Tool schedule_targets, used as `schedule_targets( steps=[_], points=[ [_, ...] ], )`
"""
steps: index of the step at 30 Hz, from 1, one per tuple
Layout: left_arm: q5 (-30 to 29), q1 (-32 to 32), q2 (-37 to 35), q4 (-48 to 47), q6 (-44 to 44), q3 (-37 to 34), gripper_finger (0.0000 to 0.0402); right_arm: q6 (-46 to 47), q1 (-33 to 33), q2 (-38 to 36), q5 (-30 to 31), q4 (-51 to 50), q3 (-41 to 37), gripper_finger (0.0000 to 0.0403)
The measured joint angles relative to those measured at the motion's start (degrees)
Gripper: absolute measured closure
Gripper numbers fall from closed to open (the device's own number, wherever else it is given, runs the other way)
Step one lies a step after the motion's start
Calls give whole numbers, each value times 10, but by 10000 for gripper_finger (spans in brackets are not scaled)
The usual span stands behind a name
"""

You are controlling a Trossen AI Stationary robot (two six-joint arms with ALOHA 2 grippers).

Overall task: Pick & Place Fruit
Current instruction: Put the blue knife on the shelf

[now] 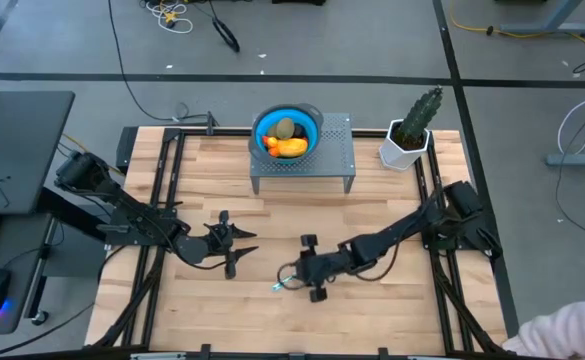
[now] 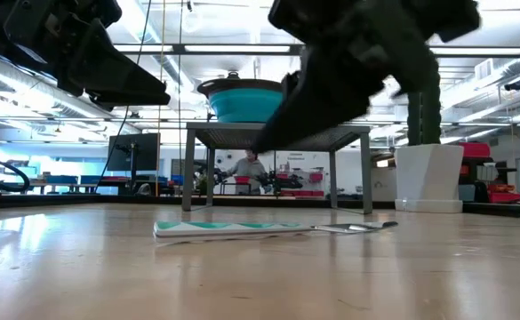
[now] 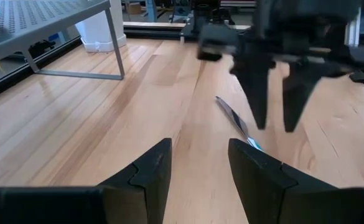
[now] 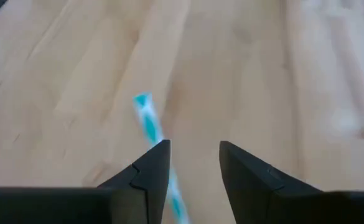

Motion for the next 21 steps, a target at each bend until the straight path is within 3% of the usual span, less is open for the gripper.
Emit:
schedule_targets(
  steps=[11,21],
  points=[
    [6,0,0,14,1,0,233,28,16,61,31,-4,-1,254],
    [8,0,0,18,2,0,233,28,16,66,-16,-24,0,260]
  ],
)
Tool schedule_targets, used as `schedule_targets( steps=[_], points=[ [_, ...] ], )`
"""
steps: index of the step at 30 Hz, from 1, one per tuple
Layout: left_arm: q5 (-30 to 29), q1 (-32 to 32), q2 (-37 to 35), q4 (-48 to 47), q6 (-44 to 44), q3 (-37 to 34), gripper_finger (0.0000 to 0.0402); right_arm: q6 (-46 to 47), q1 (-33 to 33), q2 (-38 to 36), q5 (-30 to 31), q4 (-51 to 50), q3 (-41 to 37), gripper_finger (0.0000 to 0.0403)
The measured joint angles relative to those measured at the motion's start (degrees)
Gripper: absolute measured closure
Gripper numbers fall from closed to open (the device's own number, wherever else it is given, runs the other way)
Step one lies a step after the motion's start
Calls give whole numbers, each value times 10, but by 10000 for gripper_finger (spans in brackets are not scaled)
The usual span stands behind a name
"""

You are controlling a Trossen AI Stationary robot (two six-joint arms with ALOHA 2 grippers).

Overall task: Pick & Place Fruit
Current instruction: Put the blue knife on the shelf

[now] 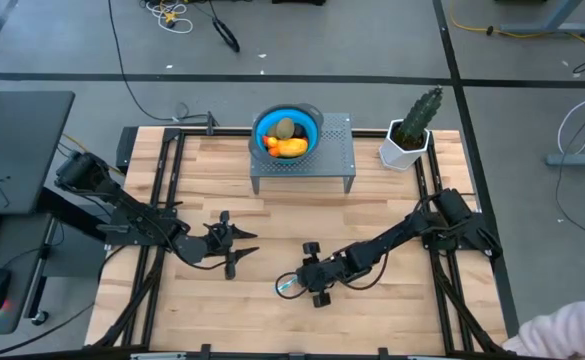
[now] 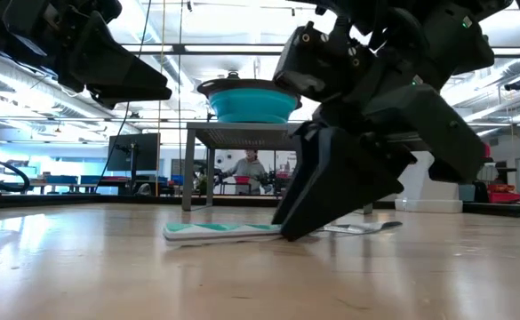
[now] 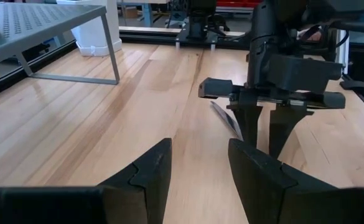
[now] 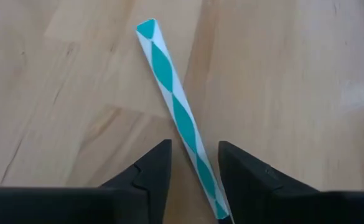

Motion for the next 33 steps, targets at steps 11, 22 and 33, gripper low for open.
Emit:
schedule_targets(
  steps=[11,22,33],
  points=[
    [0,0,0,0,8,0,233,2,-3,-1,-46,-13,0,305],
    [0,0,0,0,10,0,233,-71,-1,-25,-135,-93,1,314],
    [0,0,0,0,11,0,233,-140,1,-54,-135,-151,-2,314]
  ],
)
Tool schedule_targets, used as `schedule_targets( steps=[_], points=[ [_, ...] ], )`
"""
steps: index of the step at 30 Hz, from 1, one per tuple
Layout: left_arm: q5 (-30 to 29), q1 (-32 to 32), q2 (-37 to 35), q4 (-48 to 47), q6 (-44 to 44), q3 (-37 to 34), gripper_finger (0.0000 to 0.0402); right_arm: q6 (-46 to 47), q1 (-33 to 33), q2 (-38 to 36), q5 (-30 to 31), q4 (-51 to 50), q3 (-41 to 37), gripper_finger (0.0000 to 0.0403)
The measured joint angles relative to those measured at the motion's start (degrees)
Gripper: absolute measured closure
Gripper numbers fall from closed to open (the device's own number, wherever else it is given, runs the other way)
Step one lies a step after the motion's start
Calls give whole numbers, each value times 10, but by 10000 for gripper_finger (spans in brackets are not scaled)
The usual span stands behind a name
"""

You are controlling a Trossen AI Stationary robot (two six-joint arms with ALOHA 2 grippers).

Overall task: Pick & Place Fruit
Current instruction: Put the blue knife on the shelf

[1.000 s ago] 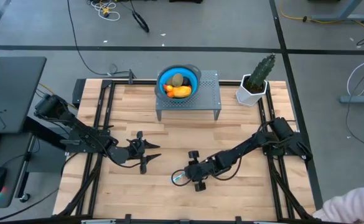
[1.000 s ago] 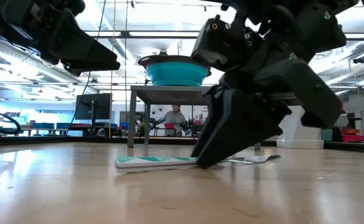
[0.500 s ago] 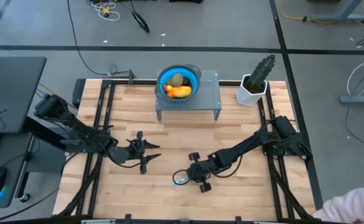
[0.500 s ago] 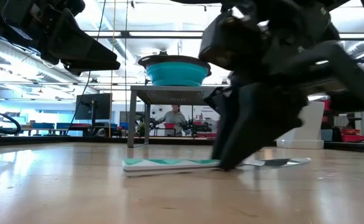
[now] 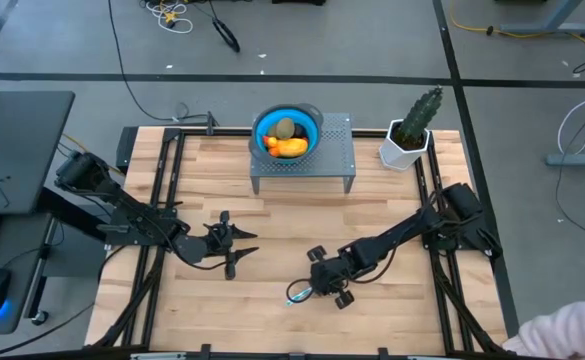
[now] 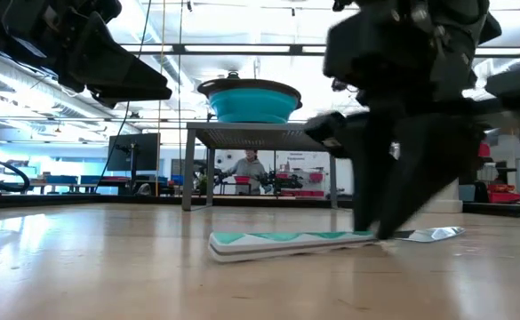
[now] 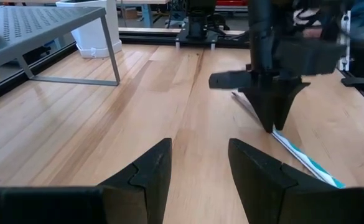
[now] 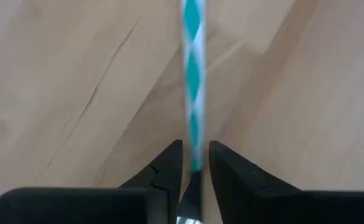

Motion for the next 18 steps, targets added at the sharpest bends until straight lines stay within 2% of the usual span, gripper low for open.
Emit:
schedule_targets(
  steps=[4,10,14,18],
  points=[
    [0,0,0,-2,0,0,233,14,0,-7,25,38,1,314],
    [0,2,0,16,6,0,233,81,0,-7,28,107,1,314],
    [-4,2,0,18,6,0,233,173,0,-7,28,167,1,314],
    [-4,2,0,25,-1,0,233,284,0,-7,28,174,1,314]
  ],
)
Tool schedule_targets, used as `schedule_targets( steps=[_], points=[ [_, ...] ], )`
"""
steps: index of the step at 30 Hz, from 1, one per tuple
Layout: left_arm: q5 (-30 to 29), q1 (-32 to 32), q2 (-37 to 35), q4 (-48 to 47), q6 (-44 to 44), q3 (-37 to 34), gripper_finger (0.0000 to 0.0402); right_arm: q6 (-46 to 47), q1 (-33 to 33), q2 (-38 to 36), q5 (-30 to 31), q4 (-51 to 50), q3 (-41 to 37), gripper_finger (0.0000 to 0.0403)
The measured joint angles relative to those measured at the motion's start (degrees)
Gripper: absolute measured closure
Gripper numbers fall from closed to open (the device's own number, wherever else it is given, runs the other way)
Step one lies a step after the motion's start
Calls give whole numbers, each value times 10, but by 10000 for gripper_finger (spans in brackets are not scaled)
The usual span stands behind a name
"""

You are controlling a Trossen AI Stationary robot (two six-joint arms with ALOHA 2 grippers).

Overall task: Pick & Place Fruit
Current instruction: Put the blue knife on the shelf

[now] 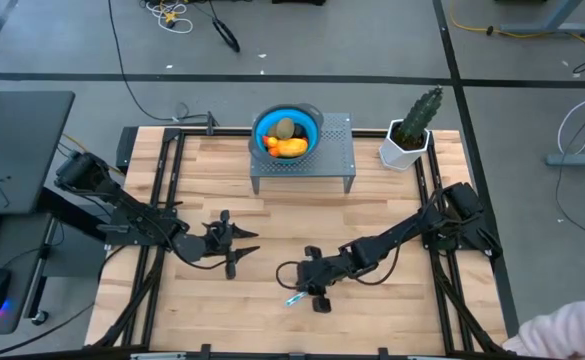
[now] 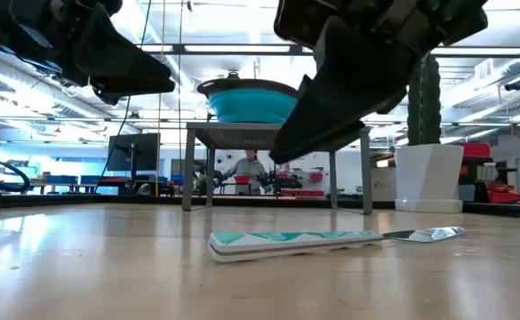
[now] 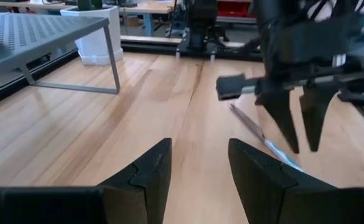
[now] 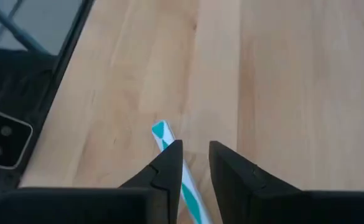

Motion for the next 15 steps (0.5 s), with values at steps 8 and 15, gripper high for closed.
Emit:
schedule_targets(
  steps=[8,15],
  points=[
    [1,0,0,22,-31,0,233,190,2,0,-28,-71,-9,314],
    [11,4,0,20,-41,12,233,258,3,0,-112,-115,-9,313]
  ],
)
